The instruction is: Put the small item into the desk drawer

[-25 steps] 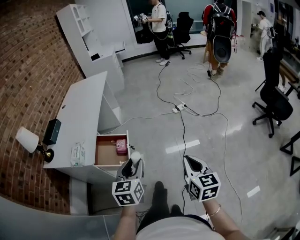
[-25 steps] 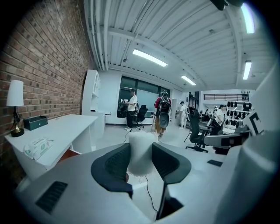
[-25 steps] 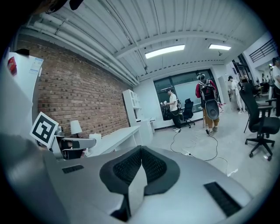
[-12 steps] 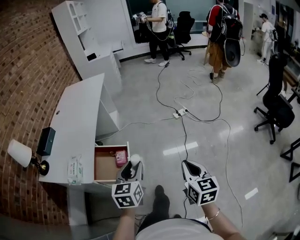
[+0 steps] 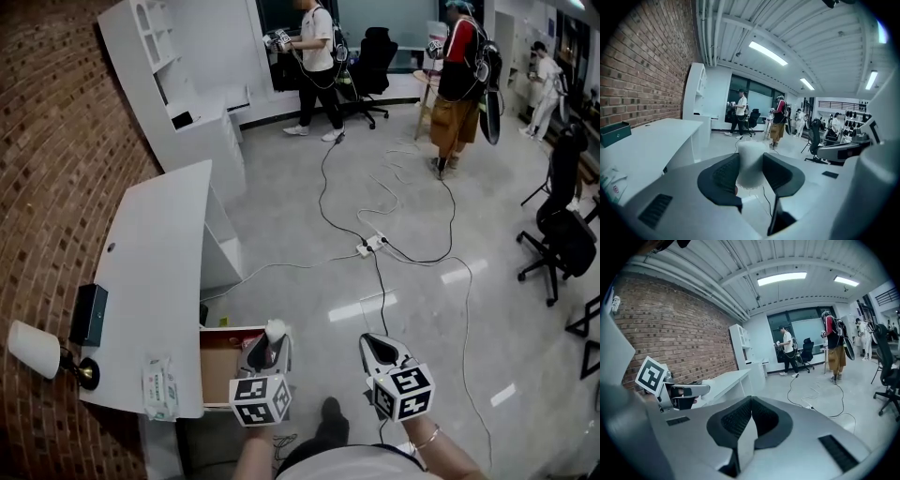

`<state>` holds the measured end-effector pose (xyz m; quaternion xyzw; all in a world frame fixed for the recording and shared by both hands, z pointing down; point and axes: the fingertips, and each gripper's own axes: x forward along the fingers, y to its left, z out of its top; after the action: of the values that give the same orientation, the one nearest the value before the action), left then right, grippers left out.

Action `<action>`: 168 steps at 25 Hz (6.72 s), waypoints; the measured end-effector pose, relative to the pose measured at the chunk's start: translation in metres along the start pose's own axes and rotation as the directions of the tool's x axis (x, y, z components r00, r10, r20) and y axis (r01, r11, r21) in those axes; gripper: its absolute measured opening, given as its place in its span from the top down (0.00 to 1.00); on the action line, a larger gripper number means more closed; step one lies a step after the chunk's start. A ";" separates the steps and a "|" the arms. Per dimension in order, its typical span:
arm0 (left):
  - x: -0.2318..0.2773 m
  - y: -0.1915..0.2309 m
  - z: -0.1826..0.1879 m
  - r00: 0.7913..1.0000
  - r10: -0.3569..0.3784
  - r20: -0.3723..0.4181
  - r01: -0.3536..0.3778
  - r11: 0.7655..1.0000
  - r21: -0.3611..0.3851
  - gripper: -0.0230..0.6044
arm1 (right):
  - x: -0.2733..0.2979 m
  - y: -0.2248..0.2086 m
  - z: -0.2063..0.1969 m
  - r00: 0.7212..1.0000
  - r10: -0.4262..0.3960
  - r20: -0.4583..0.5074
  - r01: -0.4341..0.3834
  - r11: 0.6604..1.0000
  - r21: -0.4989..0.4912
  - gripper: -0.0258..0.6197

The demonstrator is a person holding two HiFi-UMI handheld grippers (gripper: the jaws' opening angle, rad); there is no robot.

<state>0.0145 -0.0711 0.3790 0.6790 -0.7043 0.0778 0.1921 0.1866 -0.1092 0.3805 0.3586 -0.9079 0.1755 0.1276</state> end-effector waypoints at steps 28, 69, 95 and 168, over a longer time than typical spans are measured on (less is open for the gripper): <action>0.076 0.154 0.031 0.976 0.218 -0.026 -0.219 0.973 -0.067 0.69 | 0.200 0.040 0.053 0.971 0.223 -0.087 -0.229 0.971 -0.067 0.95; 0.012 0.302 -0.177 0.514 0.740 -0.433 -0.830 0.300 -0.471 0.69 | 0.388 0.237 -0.081 0.359 0.688 -0.631 -0.906 0.419 -0.059 0.95; 0.072 0.377 -0.359 0.472 0.635 -0.612 -0.870 0.223 -0.440 0.68 | 0.404 0.210 -0.176 0.345 0.644 -0.683 -0.900 0.434 -0.045 0.95; -0.024 0.269 -0.138 0.537 0.786 -0.306 -0.822 0.406 -0.399 0.72 | 0.322 0.233 -0.076 0.445 0.705 -0.552 -0.873 0.479 -0.092 0.95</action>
<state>-0.2282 0.0202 0.5363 0.1785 -0.9293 -0.0005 0.3234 -0.1960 -0.1147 0.5118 -0.1977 -0.9274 0.1195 0.2942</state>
